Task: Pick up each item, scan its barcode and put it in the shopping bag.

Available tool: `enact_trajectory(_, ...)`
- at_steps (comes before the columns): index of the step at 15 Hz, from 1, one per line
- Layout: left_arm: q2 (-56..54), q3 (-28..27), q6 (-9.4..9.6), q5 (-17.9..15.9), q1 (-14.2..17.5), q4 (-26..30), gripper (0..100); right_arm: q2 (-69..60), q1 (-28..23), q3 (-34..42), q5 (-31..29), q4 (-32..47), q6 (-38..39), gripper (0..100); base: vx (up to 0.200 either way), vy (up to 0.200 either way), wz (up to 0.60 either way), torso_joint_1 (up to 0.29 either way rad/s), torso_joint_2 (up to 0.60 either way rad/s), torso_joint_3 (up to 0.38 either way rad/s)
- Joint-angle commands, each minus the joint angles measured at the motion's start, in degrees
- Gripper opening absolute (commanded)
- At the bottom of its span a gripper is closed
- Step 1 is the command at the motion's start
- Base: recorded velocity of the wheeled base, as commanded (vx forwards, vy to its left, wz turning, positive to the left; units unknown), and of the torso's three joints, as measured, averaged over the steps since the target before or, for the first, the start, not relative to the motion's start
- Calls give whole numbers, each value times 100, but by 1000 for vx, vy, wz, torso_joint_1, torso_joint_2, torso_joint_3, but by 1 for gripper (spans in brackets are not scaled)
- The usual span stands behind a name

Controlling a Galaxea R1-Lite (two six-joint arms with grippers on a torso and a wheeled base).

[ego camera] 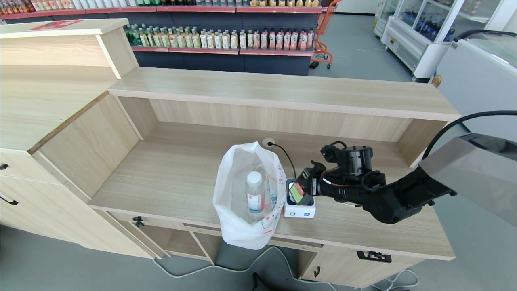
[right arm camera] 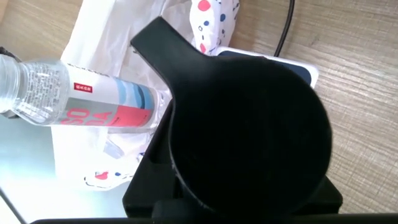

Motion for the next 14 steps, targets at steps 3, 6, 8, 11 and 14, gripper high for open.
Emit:
enact_trajectory(3, -2, 5, -1, 1, 0, -7, 0, 185, 27, -190, -1, 6, 1, 0, 0, 0, 0, 0, 0, 0)
enact_trajectory(6, -2, 5, -1, 1, 0, 2, 0, 255, 36, -225, -1, -3, 1, 0, 0, 0, 0, 0, 0, 0)
enact_trajectory(8, 6, -4, -1, 1, 0, 2, 0, 299, 27, -234, -10, -12, 1, 0, 0, 0, 0, 0, 0, 0)
enact_trajectory(11, -2, -4, -1, 1, 0, 2, 0, 326, 27, -260, -10, -20, 1, 0, 0, 0, 0, 0, 0, 0)
enact_trajectory(14, 6, -4, -1, 1, 0, -7, 0, 343, 27, -322, -10, -12, 1, 0, 0, 0, 0, 0, 0, 0)
